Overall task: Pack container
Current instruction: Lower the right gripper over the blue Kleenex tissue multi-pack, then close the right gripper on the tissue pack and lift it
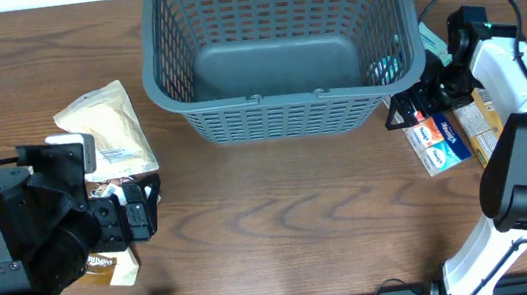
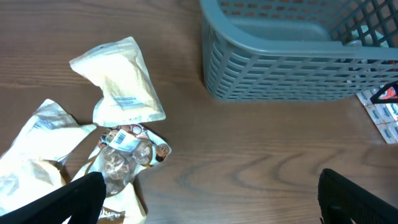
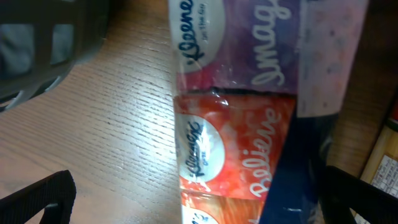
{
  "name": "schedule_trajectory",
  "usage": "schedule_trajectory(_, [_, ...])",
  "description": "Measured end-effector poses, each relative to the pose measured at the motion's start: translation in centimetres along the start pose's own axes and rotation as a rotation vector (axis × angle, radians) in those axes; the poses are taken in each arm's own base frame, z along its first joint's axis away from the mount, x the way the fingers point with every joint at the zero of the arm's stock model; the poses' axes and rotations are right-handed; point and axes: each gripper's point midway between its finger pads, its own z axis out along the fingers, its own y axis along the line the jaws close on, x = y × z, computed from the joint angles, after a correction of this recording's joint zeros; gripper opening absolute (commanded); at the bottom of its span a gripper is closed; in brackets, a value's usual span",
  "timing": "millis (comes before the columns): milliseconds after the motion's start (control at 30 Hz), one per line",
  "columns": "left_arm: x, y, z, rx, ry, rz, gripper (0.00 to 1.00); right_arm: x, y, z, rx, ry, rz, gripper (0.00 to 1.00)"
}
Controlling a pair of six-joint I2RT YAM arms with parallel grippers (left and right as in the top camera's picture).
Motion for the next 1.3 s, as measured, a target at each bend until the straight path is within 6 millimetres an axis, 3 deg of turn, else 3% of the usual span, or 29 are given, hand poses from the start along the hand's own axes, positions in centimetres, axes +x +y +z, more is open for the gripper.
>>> schedule_trajectory(367, [0.3, 0.0, 0.0, 0.000, 0.014, -0.002, 0.99, 1.5, -2.8, -0.5, 0.033, 0.008, 0.074, 0.99])
schedule_trajectory(700, [0.3, 0.0, 0.0, -0.001, 0.013, -0.002, 0.99, 2.0, -4.1, -0.8, 0.048, 0.004, 0.068, 0.99])
schedule_trajectory(1033, [0.3, 0.0, 0.0, 0.000, 0.014, -0.002, 0.98, 1.6, -3.4, -0.5, 0.040, 0.009, -0.001, 0.99])
schedule_trajectory(1300, [0.4, 0.0, 0.0, -0.001, 0.014, -0.003, 0.99, 2.4, -2.4, 1.6, -0.007, 0.082, -0.019, 0.93])
